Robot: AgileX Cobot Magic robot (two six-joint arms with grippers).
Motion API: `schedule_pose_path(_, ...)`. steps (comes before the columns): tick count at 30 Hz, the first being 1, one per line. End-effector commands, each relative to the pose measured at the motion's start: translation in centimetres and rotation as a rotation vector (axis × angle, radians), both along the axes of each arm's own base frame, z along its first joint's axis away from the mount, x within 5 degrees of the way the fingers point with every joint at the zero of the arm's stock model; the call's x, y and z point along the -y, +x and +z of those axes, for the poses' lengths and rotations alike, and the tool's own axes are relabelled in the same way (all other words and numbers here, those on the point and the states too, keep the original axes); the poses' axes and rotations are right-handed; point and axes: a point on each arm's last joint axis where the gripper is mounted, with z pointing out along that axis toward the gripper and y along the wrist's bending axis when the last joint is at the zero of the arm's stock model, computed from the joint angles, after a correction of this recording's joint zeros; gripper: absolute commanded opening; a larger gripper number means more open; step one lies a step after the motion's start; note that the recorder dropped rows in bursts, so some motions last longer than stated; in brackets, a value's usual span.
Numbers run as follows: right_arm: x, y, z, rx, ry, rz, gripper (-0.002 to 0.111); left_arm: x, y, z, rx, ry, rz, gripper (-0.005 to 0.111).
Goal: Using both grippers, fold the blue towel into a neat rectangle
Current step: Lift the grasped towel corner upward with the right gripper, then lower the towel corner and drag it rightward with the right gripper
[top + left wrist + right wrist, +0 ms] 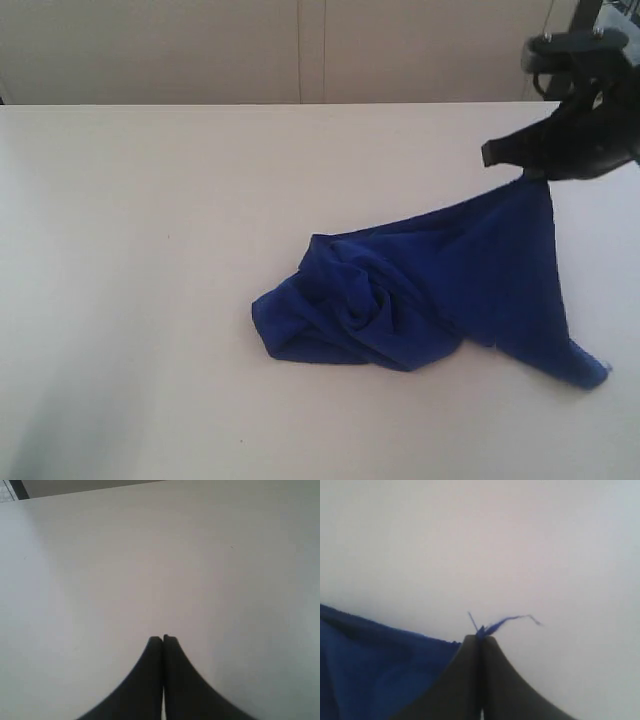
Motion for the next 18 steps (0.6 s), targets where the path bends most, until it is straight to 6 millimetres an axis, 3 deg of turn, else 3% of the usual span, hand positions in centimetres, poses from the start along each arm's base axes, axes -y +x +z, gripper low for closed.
schedule_pose_path(1, -1.3, -2.2, 6.2, 0.271, -0.012, 0.062, 0.000, 0.0, 0.0, -0.1, 0.000, -0.013, 0.004, 0.000)
schedule_pose_path(9, -1.2, -5.3, 12.1, 0.568, -0.007, 0.059, 0.000, 0.0, 0.0, -0.1, 0.000, -0.013, 0.004, 0.000)
schedule_pose_path(18, -0.9, -5.8, 12.6, 0.588, -0.060, 0.074, 0.000, 0.0, 0.0, -0.1, 0.000, -0.013, 0.004, 0.000)
